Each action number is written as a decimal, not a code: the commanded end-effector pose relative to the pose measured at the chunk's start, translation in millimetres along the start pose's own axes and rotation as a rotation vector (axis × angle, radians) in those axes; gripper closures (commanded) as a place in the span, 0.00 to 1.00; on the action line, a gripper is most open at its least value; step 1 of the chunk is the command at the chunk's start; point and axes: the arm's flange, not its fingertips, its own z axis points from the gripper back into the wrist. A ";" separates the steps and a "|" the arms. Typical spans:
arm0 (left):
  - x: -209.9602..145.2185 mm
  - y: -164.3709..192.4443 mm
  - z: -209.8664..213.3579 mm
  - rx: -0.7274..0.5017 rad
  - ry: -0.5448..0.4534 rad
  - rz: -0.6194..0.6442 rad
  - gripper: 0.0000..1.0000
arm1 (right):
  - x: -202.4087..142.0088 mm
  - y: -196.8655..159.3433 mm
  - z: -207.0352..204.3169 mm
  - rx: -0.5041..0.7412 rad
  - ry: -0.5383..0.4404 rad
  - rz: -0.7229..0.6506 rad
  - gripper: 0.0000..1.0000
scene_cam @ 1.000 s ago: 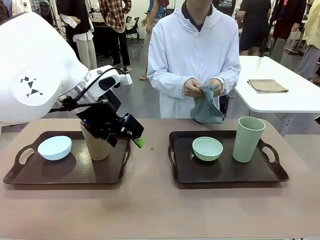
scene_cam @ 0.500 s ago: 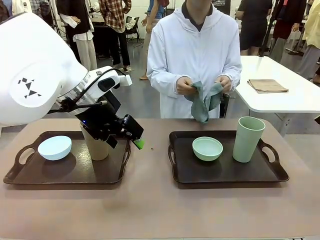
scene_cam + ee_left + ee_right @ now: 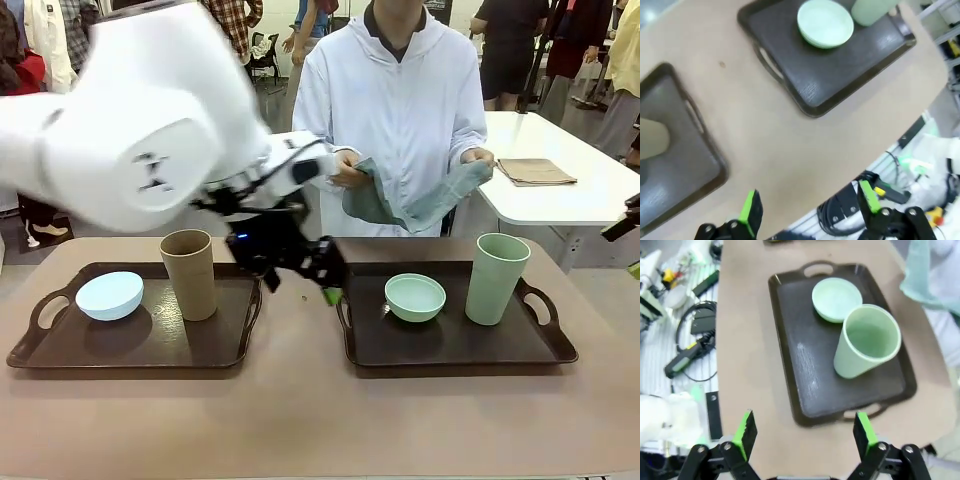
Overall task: Set up a tray with a mat and arrange the tableware.
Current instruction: Pick up the Picnic Bowl and Reusable plastic cup from the Handle tray in front of the human's position and hold them in the air.
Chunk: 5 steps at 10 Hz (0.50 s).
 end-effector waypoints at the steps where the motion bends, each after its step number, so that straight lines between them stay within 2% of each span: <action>1: 55.7 -39.0 -9.7 0.129 0.057 0.012 0.00 | -7.0 -32.2 -7.6 0.064 -0.083 0.118 0.00; 3: 90.0 -59.3 -33.9 0.202 0.043 0.051 0.00 | -4.0 -49.6 -23.2 0.095 -0.157 0.160 0.00; 5: 122.4 -59.3 -69.2 0.241 0.040 0.123 0.00 | -6.2 -61.6 -43.3 0.116 -0.158 0.098 0.00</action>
